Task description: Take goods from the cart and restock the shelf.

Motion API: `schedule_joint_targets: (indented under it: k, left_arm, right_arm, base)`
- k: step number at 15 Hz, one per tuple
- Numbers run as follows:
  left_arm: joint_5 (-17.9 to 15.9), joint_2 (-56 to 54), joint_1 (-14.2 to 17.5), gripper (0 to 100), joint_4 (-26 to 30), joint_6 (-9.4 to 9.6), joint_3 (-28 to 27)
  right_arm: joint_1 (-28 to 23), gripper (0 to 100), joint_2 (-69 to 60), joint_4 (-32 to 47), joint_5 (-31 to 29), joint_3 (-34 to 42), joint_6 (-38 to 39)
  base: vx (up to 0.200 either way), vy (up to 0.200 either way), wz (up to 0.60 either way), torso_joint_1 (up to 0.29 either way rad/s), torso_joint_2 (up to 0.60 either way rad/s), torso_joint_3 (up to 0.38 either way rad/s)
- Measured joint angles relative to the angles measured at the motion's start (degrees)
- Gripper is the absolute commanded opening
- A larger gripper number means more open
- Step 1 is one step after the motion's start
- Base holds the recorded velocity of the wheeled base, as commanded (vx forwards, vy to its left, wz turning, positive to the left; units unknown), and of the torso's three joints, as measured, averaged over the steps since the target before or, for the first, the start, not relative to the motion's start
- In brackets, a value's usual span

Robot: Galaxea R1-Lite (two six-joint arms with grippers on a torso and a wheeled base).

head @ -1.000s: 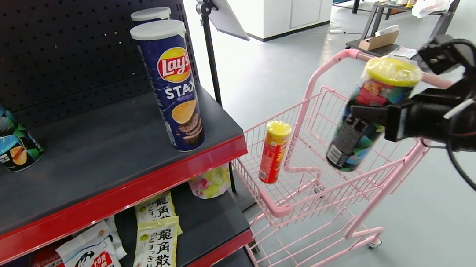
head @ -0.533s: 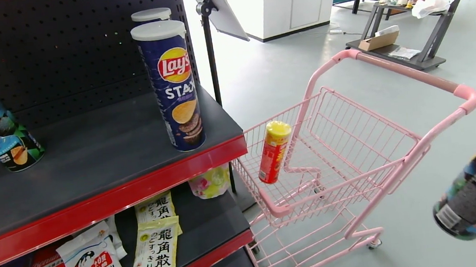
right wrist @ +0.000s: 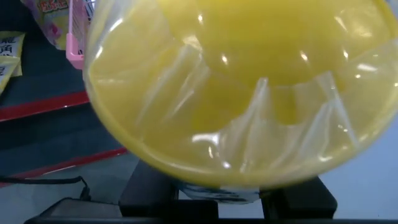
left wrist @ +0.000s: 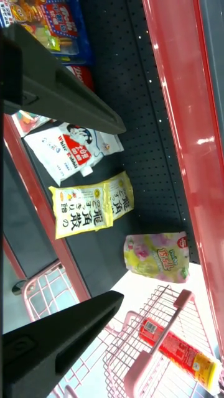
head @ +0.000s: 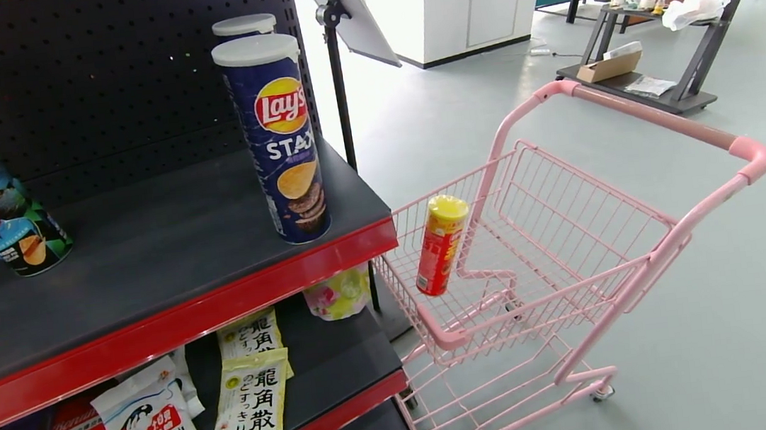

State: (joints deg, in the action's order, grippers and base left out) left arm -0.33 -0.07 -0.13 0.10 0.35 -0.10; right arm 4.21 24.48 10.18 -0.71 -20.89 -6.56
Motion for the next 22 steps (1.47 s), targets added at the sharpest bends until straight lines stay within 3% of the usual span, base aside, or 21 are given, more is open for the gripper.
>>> schedule_joint_targets:
  k: [6,19,22]
  left_arm:
    - [0.0,0.0,0.0,100,0.0,-0.02,0.0]
    - [0.0,0.0,0.0,100,0.0,-0.04,0.0]
    - [0.0,0.0,0.0,100,0.0,-0.02,0.0]
  right_arm:
    - [0.0,0,-1.7,0.1,0.0,1.8,-0.1]
    - [0.3,0,3.8,-1.1,0.7,-0.3,-0.6]
    - [0.3,0,5.8,-1.6,3.4,-1.9,-1.0]
  base:
    - [0.0,0.0,0.0,0.025,-0.05,-0.032]
    - [0.0,0.0,0.0,0.19,-0.45,-0.265]
    - [0.0,0.0,0.0,0.163,-0.35,-0.199]
